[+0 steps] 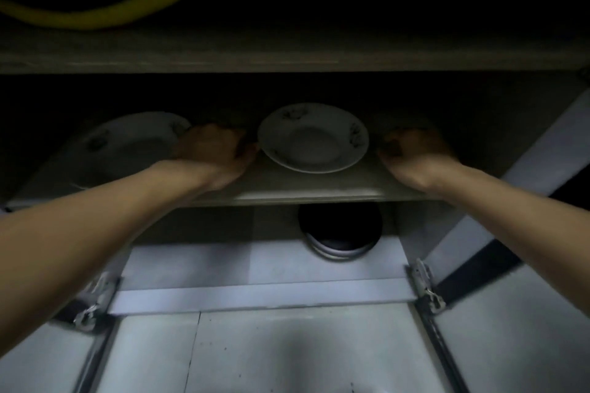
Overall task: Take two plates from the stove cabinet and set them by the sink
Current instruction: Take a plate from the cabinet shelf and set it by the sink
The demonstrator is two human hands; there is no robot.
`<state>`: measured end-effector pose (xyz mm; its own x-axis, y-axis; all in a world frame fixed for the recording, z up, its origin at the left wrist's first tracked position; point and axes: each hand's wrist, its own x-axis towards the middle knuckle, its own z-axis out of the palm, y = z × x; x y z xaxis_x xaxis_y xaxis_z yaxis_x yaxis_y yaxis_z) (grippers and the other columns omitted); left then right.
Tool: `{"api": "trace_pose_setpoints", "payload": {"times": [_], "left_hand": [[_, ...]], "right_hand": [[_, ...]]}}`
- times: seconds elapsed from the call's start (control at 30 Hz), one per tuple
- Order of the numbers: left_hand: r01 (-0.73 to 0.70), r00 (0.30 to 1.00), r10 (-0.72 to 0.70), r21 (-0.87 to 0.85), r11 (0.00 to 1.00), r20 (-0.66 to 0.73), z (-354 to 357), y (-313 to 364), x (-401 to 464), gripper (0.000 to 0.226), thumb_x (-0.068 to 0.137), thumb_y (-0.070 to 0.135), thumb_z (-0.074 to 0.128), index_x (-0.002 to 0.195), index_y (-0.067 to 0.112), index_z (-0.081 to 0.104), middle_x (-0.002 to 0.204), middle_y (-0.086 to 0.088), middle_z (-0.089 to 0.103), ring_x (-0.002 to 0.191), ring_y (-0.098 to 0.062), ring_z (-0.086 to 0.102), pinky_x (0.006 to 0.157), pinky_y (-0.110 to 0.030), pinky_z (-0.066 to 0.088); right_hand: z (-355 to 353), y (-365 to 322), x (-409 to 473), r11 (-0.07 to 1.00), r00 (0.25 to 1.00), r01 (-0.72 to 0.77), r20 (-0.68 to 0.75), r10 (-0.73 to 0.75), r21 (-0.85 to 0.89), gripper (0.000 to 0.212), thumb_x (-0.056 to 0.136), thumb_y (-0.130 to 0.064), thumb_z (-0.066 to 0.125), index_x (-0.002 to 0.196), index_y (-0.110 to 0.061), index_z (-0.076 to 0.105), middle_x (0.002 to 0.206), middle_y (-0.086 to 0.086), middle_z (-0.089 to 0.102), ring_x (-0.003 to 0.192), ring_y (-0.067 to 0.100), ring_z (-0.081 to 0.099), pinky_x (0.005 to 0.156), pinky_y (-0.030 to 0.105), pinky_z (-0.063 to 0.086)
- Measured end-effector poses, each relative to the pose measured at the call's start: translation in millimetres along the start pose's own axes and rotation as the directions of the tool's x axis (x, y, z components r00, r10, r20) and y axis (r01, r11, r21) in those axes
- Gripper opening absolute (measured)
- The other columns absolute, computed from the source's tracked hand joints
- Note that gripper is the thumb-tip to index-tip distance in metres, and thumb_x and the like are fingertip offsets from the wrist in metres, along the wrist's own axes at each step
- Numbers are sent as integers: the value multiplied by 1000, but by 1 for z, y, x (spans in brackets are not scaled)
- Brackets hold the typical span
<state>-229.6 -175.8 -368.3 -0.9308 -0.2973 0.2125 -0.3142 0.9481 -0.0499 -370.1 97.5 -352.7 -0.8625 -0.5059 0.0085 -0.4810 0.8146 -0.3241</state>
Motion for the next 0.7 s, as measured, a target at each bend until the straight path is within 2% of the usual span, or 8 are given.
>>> {"api": "trace_pose_setpoints", "payload": {"times": [0.1, 0.17, 0.27, 0.37, 0.43, 0.5, 0.6, 0.7], "left_hand": [[58, 994, -64, -63, 996, -87, 19, -4, 9, 61, 86, 65, 22, 115, 28, 61, 113, -17, 68, 98, -38, 62, 66, -35, 38], [126, 986, -140, -148, 981, -86, 23, -4, 15, 55, 91, 60, 29, 111, 24, 65, 114, -20, 67, 101, -40, 61, 70, -38, 39], [171, 979, -193, -247, 954, -67, 16, -2, 20, 47, 96, 50, 34, 109, 19, 68, 118, -23, 65, 108, -41, 58, 82, -41, 44], [284, 954, -298, -408, 868, 31, 10, 6, 24, 39, 98, 37, 41, 107, 12, 69, 122, -25, 63, 109, -40, 58, 89, -41, 44], [427, 884, -428, -701, 571, 190, 8, 13, 30, 29, 95, 24, 49, 81, 8, 68, 98, -27, 68, 77, -34, 65, 66, -34, 53], [552, 789, -450, -804, 219, 419, 9, 15, 38, 27, 94, 17, 51, 69, 11, 60, 71, -15, 65, 50, -20, 59, 37, -18, 48], [595, 770, -332, -801, 63, 545, 14, 7, 48, 21, 94, 13, 52, 74, 12, 59, 48, -1, 66, 37, -7, 61, 32, -14, 45], [602, 763, -280, -798, -21, 582, 19, -4, 53, 12, 93, 9, 53, 84, 10, 61, 49, 4, 70, 45, -7, 67, 39, -17, 50]], "right_hand": [[11, 2, 16, 990, 994, -21, -101, 35, 139, 32, 96, -32, 48, 117, -16, 66, 121, 12, 63, 106, 29, 57, 75, 25, 36], [17, 3, 27, 935, 981, -78, -138, 133, 345, 30, 94, -31, 51, 115, -16, 66, 111, 7, 64, 95, 24, 58, 68, 25, 35], [19, 0, 42, 727, 957, -201, -25, 288, 657, 20, 93, -26, 52, 93, -12, 66, 79, 7, 63, 65, 19, 55, 49, 25, 36], [20, -1, 51, 644, 939, -314, 125, 321, 698, 22, 95, -23, 48, 76, -15, 57, 62, 3, 55, 49, 12, 46, 37, 20, 32], [19, -2, 53, 607, 930, -351, 193, 312, 713, 23, 95, -20, 47, 75, -16, 57, 60, 2, 55, 47, 11, 45, 29, 14, 28], [18, -3, 55, 572, 919, -383, 235, 317, 725, 27, 95, -17, 48, 69, -15, 55, 61, 3, 55, 47, 10, 43, 27, 11, 25], [16, -5, 55, 543, 909, -410, 278, 311, 733, 28, 94, -14, 50, 67, -15, 55, 62, 4, 53, 50, 10, 42, 27, 11, 25], [14, -6, 55, 532, 902, -427, 307, 302, 732, 26, 94, -11, 50, 68, -14, 55, 64, 4, 52, 52, 10, 42, 26, 10, 26]]}}
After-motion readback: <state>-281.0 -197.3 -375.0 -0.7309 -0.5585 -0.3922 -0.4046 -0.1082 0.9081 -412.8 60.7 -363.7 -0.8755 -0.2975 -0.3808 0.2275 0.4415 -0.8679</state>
